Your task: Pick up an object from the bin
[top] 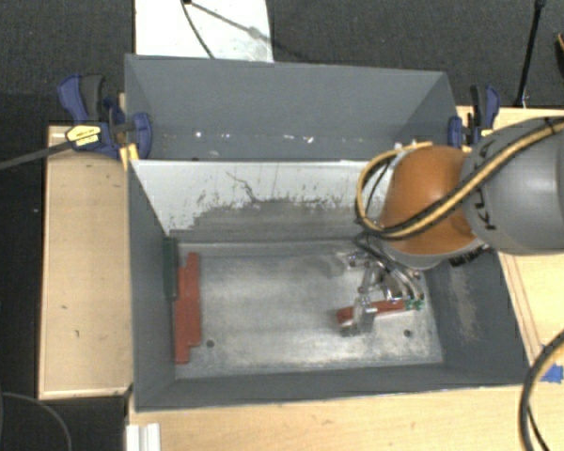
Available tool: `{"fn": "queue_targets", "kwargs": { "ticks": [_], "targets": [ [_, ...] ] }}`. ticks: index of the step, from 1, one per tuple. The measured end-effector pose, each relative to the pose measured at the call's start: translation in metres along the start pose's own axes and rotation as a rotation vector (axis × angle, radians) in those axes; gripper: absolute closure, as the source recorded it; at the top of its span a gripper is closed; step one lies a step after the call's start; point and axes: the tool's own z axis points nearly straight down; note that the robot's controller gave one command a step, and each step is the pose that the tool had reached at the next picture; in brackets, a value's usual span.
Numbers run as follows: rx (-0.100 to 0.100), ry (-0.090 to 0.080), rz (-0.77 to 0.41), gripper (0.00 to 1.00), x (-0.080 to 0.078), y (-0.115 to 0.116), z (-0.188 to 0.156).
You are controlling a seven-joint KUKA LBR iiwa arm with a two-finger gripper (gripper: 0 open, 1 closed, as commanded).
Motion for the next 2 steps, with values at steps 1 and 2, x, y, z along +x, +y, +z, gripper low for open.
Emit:
{"fn": "queue_targets", "kwargs": {
  "ticks": [1, 2],
  "targets": [
    [0.000, -0.004, 0.003, 1.00, -0.001, 0.000, -0.001],
    [0.002, -0.013, -0.008, 1.00, -0.004, 0.000, -0.136]
  ]
}}
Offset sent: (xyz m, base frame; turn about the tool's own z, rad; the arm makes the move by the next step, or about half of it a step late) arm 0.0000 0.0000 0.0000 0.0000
